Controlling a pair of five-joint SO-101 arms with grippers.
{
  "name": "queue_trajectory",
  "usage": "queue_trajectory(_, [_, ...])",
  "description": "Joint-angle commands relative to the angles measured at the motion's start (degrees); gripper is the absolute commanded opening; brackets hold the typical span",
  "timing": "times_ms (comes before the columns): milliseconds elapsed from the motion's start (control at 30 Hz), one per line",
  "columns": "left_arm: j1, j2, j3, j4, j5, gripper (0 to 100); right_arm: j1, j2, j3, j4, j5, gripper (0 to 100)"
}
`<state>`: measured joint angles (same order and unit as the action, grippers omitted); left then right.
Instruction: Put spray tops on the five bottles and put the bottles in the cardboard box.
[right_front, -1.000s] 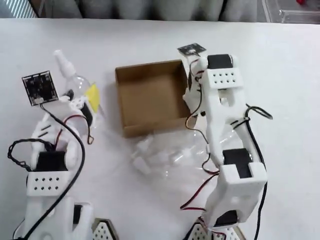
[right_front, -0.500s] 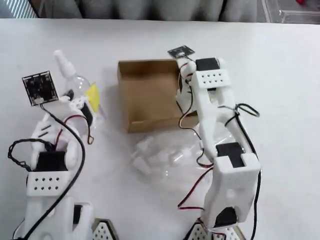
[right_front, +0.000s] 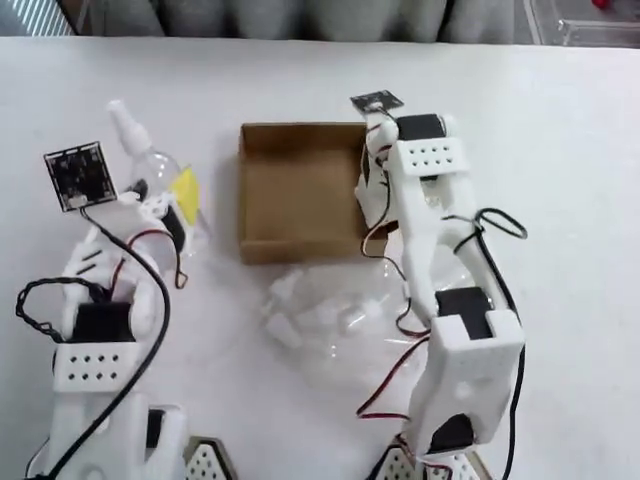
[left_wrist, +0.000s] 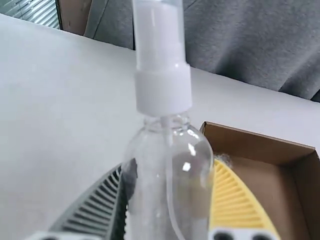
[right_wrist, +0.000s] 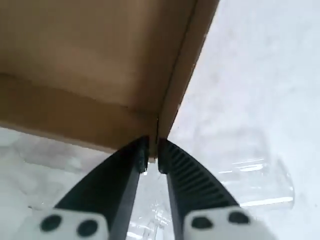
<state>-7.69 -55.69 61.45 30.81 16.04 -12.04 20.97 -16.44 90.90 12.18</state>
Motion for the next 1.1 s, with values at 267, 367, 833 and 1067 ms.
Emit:
queue_trajectory(267, [0.0, 0.0, -1.9, -1.8, 0.4, 2, -0.6, -21.5, 1.3, 7.7, -0.6, 1.6])
queue_trajectory(367, [0.0, 0.0, -2.0, -1.8, 0.4, 2, -2.6, -30.2, 8.5, 7.6, -0.5, 1.6])
queue_trajectory(833, [3.8, -0.2, -2.2, -9.8, 0.5, 2, -22.3, -66.7, 46.2, -17.5, -0.1, 2.1])
queue_trajectory(1067, [7.0, -1.4, -2.3, -10.2, 0.5, 2, -31.3, -78.8, 68.0, -42.4, -0.5, 2.2])
